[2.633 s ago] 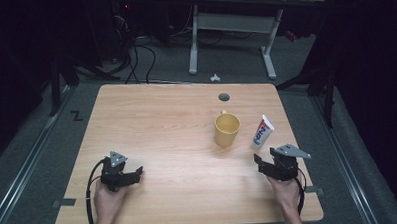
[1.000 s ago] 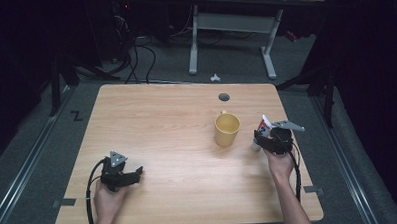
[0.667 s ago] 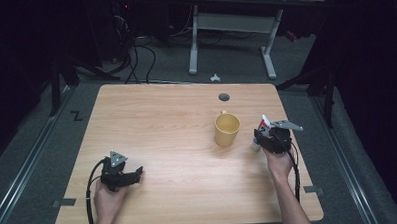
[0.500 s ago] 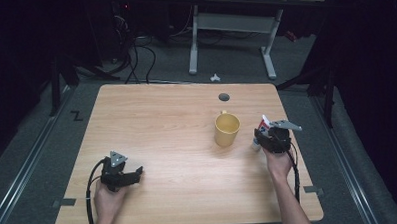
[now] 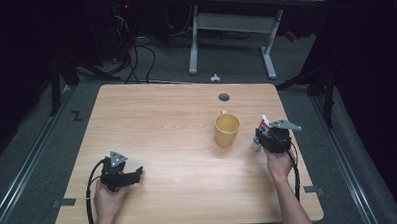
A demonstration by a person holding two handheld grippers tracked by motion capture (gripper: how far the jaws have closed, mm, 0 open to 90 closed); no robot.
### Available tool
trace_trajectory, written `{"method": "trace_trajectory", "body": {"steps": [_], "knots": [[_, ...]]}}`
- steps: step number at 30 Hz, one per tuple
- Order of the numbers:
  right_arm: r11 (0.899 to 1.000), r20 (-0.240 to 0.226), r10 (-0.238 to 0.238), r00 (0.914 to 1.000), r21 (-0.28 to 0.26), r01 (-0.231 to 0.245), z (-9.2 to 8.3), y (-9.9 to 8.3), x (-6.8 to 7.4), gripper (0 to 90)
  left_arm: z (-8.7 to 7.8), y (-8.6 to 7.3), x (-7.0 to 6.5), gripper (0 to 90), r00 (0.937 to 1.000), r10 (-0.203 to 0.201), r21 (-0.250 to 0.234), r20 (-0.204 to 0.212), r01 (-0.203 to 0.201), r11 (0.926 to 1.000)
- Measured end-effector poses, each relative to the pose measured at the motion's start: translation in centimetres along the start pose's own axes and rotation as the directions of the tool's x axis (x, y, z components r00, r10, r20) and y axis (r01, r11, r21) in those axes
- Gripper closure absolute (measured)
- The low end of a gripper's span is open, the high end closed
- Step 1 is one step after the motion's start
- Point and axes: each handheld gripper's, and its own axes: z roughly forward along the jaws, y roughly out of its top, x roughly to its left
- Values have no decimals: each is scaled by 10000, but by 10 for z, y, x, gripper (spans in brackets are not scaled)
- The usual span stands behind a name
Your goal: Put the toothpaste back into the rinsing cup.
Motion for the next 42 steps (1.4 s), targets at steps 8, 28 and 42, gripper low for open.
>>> {"method": "trace_trajectory", "body": {"steps": [8,28,42], "knots": [[10000,-250,27,9997,21,-26,-3,0,-2,672,0,0,0,193,10000,1,0,0,-1,10000],[9995,-795,-303,9964,-77,297,-20,15,-2,673,0,0,0,193,10000,3,-1,0,-3,10000],[9988,-1108,-462,9928,-237,438,-28,24,-2,673,0,0,0,193,10000,-1,-2,1,1,10000]]}}
